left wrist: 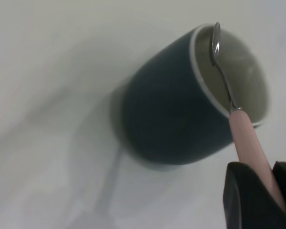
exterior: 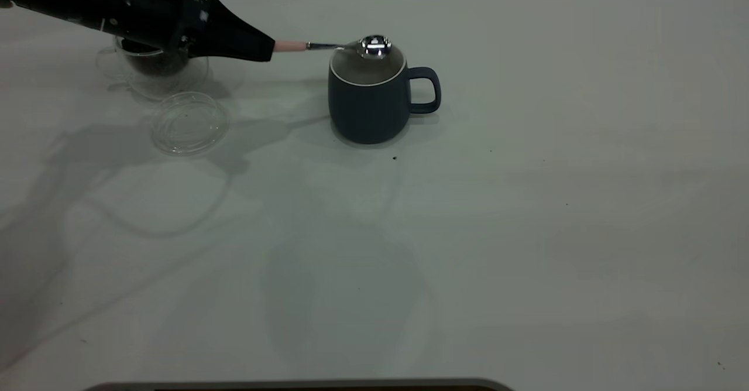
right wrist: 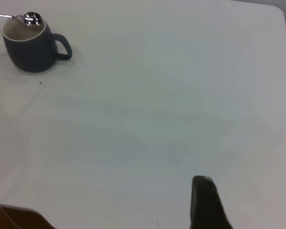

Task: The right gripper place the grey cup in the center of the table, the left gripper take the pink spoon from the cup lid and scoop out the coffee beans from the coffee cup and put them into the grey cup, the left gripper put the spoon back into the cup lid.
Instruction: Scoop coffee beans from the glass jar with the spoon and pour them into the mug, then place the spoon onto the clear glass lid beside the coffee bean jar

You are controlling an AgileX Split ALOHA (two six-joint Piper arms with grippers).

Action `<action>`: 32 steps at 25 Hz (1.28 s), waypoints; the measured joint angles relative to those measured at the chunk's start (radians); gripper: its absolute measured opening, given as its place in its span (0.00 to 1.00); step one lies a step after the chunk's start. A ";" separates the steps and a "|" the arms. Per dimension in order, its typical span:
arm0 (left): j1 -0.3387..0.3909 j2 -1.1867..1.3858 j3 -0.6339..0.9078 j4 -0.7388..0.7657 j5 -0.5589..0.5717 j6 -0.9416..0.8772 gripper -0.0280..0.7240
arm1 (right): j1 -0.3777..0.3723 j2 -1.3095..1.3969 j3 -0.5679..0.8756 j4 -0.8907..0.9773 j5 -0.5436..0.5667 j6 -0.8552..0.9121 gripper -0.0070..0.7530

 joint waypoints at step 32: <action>0.435 -0.006 0.000 0.398 0.120 -0.478 0.22 | 0.000 0.000 0.000 0.004 0.000 0.000 0.62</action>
